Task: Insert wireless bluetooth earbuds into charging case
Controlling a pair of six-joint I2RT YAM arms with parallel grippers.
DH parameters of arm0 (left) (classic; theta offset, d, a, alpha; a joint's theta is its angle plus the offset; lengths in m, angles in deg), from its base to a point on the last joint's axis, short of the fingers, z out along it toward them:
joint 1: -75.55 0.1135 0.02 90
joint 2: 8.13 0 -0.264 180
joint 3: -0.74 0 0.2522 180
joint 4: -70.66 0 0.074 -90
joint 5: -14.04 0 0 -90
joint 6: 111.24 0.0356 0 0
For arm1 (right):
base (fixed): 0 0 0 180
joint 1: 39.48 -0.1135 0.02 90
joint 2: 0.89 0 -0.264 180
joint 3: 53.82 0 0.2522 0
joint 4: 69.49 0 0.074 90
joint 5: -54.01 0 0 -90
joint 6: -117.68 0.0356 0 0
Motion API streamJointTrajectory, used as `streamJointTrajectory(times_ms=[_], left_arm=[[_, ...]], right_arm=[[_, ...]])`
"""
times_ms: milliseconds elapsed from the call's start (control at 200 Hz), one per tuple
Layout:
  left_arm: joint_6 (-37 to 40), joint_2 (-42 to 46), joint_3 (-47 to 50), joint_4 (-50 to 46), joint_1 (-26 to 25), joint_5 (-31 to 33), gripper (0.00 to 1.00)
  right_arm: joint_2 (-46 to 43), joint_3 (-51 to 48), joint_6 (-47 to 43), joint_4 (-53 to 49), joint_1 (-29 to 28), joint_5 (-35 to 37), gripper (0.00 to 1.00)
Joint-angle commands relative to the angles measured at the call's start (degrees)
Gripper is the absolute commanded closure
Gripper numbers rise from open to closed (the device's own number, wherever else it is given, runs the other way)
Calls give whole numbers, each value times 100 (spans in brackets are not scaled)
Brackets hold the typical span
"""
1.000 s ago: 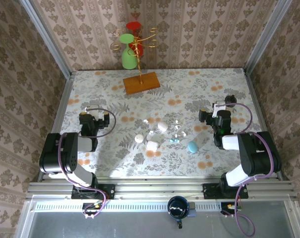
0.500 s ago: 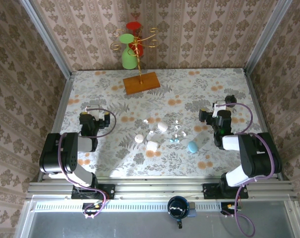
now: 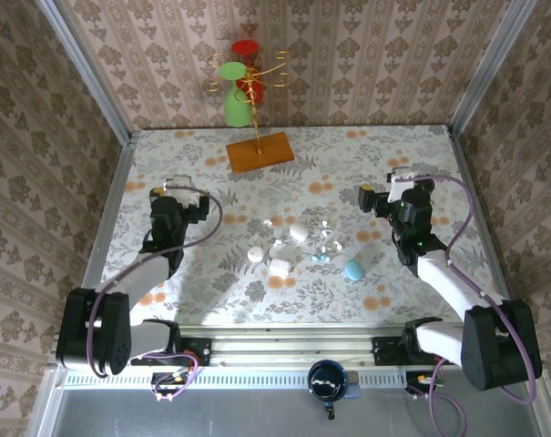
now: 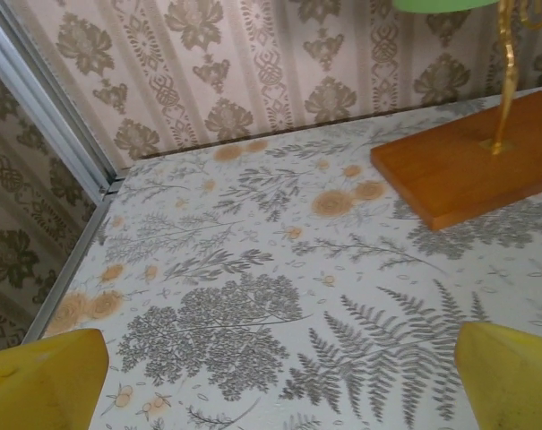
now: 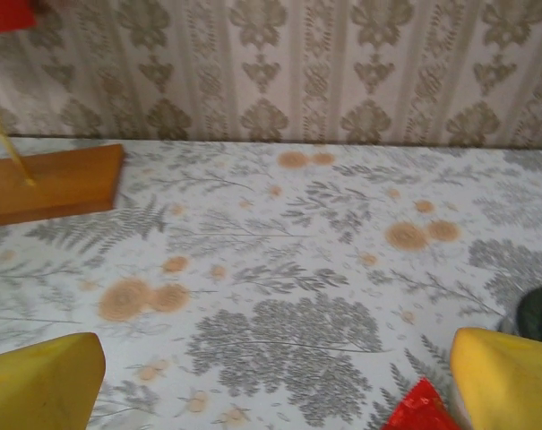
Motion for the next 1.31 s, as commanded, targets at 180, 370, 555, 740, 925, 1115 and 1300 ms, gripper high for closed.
streamJointTrajectory(times_ms=[180,370,555,740,925,1115,1300], left_arm=[[-1380,731,-375,-2304,-480,-291,0],[-1855,1034,-292,-2936,-469,-770,0],[-1744,1109,-245,-3055,-455,-872,0],[-1690,1094,-254,-3022,-459,-863,0],[-1621,1093,-262,-3049,-436,-927,0],[-1606,1153,-254,-3129,-433,-950,0],[-1627,1229,-219,-3148,-423,-943,0]], right_arm=[[-57,638,-384,-1902,-1256,-1195,0],[453,960,-816,-2265,-2503,-1399,0],[1148,958,-1253,-2040,-3271,-1631,0],[1922,1036,-1518,-1816,-3568,-1790,0],[2525,1002,-1806,-1430,-3627,-1849,0],[2973,1049,-1919,-1171,-3618,-1852,3],[3281,1109,-2020,-1071,-3619,-1784,10]])
